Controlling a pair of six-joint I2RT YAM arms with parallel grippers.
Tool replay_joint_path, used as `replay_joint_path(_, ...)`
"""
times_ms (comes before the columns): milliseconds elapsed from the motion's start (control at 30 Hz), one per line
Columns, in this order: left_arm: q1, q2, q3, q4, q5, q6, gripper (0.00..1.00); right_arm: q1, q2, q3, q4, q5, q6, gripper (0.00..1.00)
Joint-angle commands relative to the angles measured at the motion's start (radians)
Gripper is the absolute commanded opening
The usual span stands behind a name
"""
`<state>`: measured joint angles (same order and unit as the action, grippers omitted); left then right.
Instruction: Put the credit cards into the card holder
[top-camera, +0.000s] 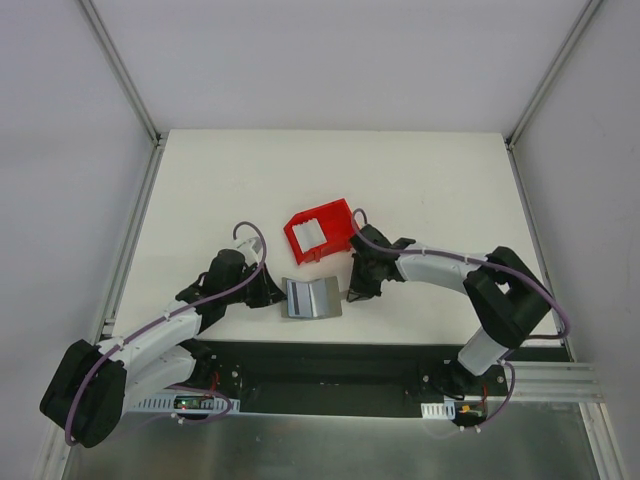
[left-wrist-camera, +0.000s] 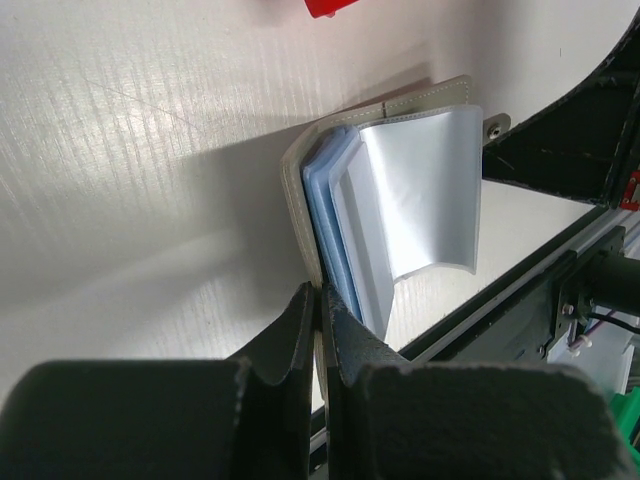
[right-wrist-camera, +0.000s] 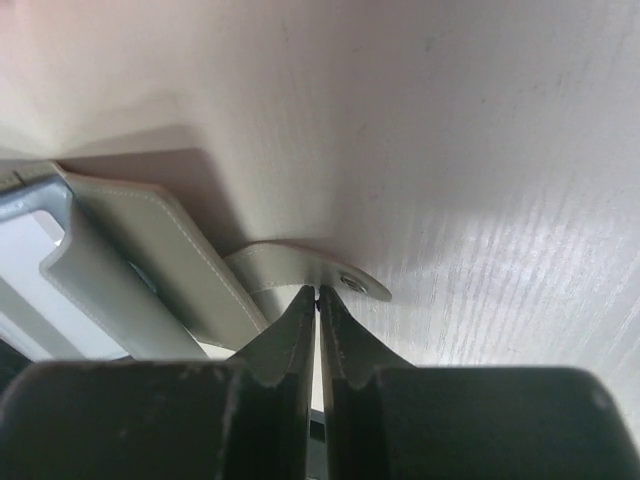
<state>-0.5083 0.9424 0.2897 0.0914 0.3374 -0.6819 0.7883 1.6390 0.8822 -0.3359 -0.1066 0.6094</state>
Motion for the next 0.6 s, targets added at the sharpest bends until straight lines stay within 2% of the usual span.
replay_joint_path(0,0.004,-0.005,0.032,-0.015,0.031,0.033,0.00,-0.046,0.054,-0.043,0.008,0.076,0.098,0.07)
replay_joint_path(233,0.004,-0.005,0.028,-0.018,0.032,0.041,0.00,-0.113,0.064,-0.065,0.044,0.056,0.098,0.06)
replay_joint_path(567,0.004,-0.021,0.045,-0.033,0.058,0.032,0.00,-0.080,0.005,-0.075,0.109,-0.007,0.020,0.09)
